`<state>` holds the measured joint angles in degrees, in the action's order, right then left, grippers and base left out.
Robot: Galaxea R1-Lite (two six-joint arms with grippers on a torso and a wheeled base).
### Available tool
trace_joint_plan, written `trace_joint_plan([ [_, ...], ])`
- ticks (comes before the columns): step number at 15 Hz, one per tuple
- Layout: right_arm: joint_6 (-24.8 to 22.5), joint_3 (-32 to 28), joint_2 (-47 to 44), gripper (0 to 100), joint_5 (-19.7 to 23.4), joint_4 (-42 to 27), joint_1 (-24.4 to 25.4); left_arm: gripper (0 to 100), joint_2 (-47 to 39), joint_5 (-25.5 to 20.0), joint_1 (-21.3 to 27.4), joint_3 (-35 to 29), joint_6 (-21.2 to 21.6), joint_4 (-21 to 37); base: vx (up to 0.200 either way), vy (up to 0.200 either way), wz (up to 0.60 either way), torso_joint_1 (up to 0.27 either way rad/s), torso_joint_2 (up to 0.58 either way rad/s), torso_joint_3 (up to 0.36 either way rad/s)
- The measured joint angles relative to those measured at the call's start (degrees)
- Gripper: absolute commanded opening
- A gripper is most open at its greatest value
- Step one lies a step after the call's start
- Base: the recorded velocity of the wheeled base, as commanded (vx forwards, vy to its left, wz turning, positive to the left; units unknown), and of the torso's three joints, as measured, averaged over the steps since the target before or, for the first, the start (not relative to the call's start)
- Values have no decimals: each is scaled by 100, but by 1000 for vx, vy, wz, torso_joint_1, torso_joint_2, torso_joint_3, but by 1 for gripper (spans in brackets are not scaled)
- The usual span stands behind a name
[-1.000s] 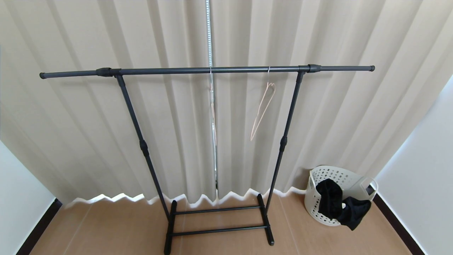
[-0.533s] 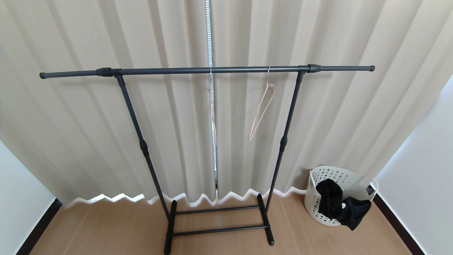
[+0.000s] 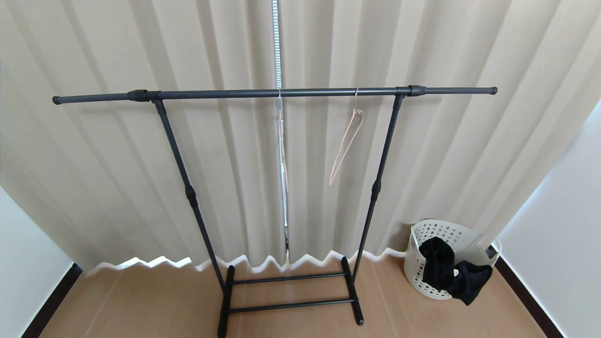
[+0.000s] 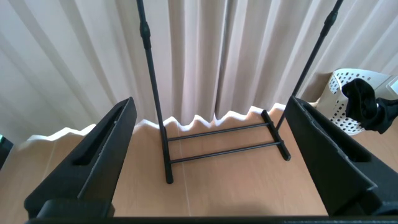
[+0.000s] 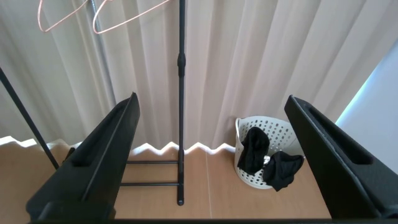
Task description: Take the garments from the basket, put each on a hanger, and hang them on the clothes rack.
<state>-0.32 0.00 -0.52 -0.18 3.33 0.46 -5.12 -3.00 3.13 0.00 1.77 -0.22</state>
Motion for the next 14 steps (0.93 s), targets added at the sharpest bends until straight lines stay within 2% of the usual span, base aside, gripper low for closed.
trace_joint_plan([
  [11, -37, 0, 0, 100, 2, -2, 0, 100, 0, 0, -5, 0, 0, 0, 0, 0, 0, 0, 0, 0],
  [14, -34, 0, 0, 100, 0, 0, 0, 100, 0, 0, -2, 0, 0, -2, 0, 0, 0, -108, 237, 126],
])
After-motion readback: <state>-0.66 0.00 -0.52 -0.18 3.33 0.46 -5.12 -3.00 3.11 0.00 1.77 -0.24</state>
